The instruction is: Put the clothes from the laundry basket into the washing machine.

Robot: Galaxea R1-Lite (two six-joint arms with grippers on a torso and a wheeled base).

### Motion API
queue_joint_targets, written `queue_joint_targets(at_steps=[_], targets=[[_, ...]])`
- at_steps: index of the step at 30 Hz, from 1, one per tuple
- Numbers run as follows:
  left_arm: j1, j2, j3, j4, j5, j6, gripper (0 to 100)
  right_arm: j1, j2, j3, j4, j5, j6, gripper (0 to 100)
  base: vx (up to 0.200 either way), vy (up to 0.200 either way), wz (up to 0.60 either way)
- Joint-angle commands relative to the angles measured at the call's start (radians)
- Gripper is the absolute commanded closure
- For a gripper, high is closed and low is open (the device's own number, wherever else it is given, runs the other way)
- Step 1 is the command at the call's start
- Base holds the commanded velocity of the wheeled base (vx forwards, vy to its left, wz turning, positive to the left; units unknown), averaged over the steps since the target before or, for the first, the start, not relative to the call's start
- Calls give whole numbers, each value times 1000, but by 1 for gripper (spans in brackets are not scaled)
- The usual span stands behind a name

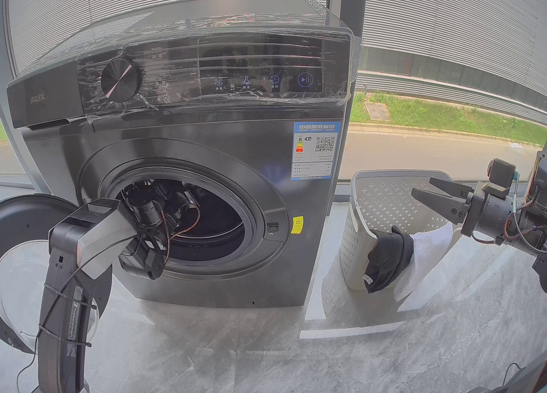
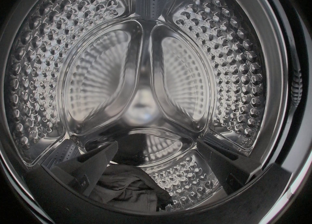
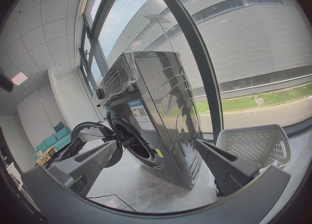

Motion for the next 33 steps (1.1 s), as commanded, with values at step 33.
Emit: queue_joint_targets(at_steps=[33], targets=[[-96, -1264, 1314, -105, -9, 6, 0, 14, -105, 2, -1, 7, 5, 0, 0, 0, 0]])
